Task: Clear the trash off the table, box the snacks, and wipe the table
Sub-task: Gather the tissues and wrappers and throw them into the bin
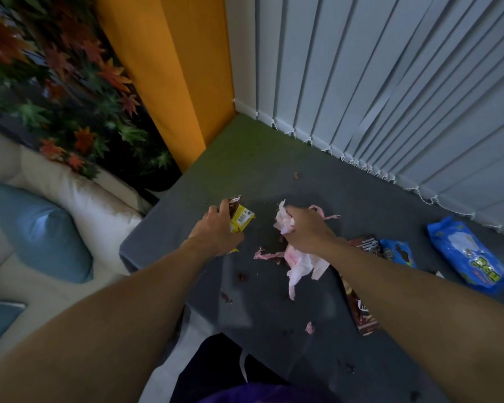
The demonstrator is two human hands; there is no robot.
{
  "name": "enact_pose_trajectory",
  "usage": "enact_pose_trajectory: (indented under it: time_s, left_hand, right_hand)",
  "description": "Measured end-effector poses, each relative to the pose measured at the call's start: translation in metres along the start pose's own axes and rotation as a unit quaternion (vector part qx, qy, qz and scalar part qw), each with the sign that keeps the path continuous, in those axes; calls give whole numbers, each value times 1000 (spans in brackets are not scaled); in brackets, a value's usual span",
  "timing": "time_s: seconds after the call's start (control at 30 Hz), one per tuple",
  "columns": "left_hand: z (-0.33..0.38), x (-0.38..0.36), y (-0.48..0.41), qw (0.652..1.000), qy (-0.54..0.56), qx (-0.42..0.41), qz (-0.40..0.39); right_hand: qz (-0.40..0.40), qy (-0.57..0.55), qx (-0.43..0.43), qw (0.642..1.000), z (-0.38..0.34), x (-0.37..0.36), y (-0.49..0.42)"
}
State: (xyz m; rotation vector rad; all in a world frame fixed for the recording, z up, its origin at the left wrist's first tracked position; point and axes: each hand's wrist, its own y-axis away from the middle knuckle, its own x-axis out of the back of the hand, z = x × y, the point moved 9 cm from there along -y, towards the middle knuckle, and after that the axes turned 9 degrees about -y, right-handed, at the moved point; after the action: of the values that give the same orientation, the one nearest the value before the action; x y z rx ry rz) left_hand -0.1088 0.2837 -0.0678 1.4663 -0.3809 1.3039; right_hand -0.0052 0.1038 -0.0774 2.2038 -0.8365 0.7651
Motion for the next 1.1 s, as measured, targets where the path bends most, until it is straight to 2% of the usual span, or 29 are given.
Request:
enact_pose_trajectory:
  time_s: [0.1,0.3,0.4,0.7,0.93,1.1]
  left_hand:
    - [0,1,-1,1000,-3,-5,1]
    - [-7,1,1,1000,-1,1,1]
    - [-13,0,3,1000,3,5,0]
    - [-22,3,6,1000,4,10,4]
    - [-15,13,7,1000,0,3,10]
    - [-4,27,6,1000,-3,-9,21]
  right_hand:
    - [-27,19,26,999,-13,-7,2]
    - [-97,127,13,987,-11,-38,3]
    - [-95,155,5,983,-5,-47,4]
    - [-124,119,-19,985,1,-51,7]
    - [-56,79,0,995,-7,-7,1]
    - [32,-4,-15,999,-11,55,8]
